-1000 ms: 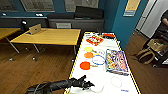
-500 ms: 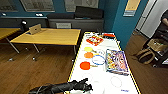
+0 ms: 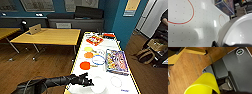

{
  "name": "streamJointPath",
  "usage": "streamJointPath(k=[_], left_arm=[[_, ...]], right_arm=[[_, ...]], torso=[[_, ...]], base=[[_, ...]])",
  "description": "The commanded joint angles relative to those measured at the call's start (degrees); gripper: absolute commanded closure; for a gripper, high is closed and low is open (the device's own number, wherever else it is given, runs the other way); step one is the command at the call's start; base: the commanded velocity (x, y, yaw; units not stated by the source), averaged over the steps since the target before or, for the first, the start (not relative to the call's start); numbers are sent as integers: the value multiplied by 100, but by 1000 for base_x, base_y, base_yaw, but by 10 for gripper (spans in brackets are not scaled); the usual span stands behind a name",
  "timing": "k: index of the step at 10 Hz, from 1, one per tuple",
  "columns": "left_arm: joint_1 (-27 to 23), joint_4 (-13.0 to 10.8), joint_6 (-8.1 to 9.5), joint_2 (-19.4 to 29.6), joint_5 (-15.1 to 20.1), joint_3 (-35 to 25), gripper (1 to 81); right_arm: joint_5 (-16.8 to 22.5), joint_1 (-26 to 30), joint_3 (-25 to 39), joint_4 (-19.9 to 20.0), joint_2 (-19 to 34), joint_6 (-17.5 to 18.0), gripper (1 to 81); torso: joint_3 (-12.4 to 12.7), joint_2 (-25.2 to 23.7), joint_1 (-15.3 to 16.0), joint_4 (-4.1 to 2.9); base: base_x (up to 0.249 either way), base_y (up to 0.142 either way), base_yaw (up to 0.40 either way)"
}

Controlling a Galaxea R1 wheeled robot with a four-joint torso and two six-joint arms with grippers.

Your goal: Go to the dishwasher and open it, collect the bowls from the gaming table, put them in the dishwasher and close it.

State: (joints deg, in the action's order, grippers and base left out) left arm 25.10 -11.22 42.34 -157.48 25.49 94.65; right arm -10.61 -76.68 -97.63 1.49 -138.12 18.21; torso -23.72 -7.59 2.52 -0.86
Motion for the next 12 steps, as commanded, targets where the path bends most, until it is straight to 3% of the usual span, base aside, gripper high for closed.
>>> streamJointPath(k=[1,3,4,5,6,7,9,12], left_arm=[[-626,-513,55,1359,140,-1862,811],[-125,-821,55,2150,105,-2503,811],[174,-996,55,2439,53,-2731,811],[542,-1120,55,2616,-9,-2846,811],[939,-1450,55,2834,-192,-2960,811],[1360,-1656,55,2958,-281,-2961,811],[2186,-2236,55,3284,-817,-2864,811],[3170,-2815,46,3416,-1388,-2435,811]], right_arm=[[314,130,105,-105,186,-11,811],[314,130,97,-114,159,-11,811],[322,122,88,-114,133,-20,811],[314,95,88,-122,124,-20,811],[314,69,27,-139,98,-20,811],[314,34,-35,-166,71,-20,811],[314,-27,-176,-193,-17,-28,811],[314,-63,-255,-237,-104,-28,811]], torso=[[0,0,0,0],[0,0,0,0],[252,0,0,0],[350,0,0,0],[433,2,2,0],[551,5,2,0],[755,2,-2,0],[1052,2,-5,0]], base=[[0,0,0],[0,0,0],[0,0,0],[0,0,0],[0,0,0],[0,0,0],[0,0,0],[0,0,0]])
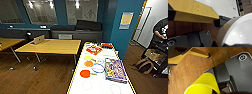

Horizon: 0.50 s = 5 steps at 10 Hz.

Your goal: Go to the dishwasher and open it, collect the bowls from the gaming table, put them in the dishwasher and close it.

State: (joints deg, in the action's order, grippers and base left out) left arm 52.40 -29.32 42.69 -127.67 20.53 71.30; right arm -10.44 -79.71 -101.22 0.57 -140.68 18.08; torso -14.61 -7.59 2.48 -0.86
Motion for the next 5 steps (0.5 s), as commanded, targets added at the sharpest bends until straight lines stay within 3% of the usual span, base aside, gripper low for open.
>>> streamJointPath(k=[1,3,4,5], left_arm=[[706,-1146,3,417,-1103,120,811],[1128,-1243,-33,303,-1359,578,811],[1339,-1330,-33,163,-1533,971,811],[1549,-1384,-42,31,-1631,1246,811]], right_arm=[[296,232,95,-171,134,-15,811],[296,223,7,-180,72,-15,811],[296,197,-89,-189,11,-15,811],[296,171,-187,-198,-51,-15,811]], torso=[[240,0,0,0],[407,-2,-6,0],[282,-5,-9,0],[359,-7,-13,0]], base=[[0,0,0],[0,0,0],[0,0,0],[0,0,0]])
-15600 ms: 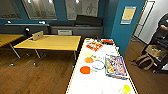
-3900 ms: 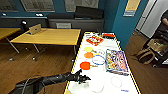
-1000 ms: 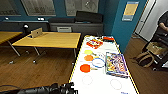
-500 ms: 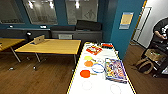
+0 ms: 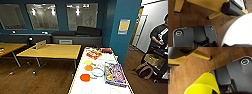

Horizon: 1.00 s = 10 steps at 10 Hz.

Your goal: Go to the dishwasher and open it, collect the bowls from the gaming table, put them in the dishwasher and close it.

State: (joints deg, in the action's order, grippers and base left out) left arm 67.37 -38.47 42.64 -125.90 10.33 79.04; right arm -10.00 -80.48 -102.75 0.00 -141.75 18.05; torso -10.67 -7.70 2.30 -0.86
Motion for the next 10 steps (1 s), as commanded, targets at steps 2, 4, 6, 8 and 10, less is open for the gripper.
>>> streamJointPath(k=[2,4,6,8,10], left_arm=[[439,-565,-37,-435,-891,1146,811],[808,-609,-46,-743,-1207,1885,811],[1108,-609,-46,-972,-1630,2546,811],[1258,-651,-54,-1095,-1744,2801,811],[1372,-758,-54,-1130,-1806,2853,811]], right_arm=[[253,177,-392,-264,-153,-12,811],[253,89,-840,-360,-409,-4,811],[332,36,-1211,-457,-655,-4,811],[376,1,-1316,-544,-734,-12,811],[376,-34,-1482,-598,-726,-4,811]], torso=[[-2,-2,-5,0],[-2,-2,-5,0],[0,-5,-6,0],[0,-5,-9,0],[2,-7,-11,0]], base=[[0,0,0],[0,0,0],[0,0,0],[0,0,0],[0,0,0]])
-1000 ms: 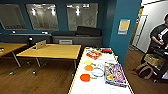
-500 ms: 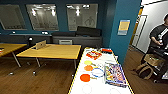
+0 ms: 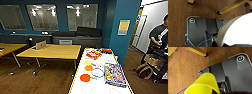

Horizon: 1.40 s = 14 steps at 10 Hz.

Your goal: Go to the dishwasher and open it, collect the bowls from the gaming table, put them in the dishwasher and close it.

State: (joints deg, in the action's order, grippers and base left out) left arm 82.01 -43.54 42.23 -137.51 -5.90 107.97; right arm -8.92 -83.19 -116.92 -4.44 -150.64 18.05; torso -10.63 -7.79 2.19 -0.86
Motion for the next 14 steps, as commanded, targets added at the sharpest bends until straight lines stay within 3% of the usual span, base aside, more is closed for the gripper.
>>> streamJointPath(k=[1,3,6,14], left_arm=[[-57,-269,-13,-82,-183,160,811],[4,-269,-4,-495,-183,924,811],[92,-260,13,-919,-192,1815,811],[215,-269,-4,-963,-192,1912,811]], right_arm=[[277,210,-249,-223,103,-4,811],[496,192,-837,-312,-144,-12,811],[523,131,-1613,-418,-435,-12,811],[514,34,-1763,-497,-478,-12,811]], torso=[[-2,0,0,0],[0,-2,-2,0],[2,-2,-5,0],[2,-2,0,0]], base=[[0,0,0],[0,0,0],[0,0,0],[-25,0,0]])
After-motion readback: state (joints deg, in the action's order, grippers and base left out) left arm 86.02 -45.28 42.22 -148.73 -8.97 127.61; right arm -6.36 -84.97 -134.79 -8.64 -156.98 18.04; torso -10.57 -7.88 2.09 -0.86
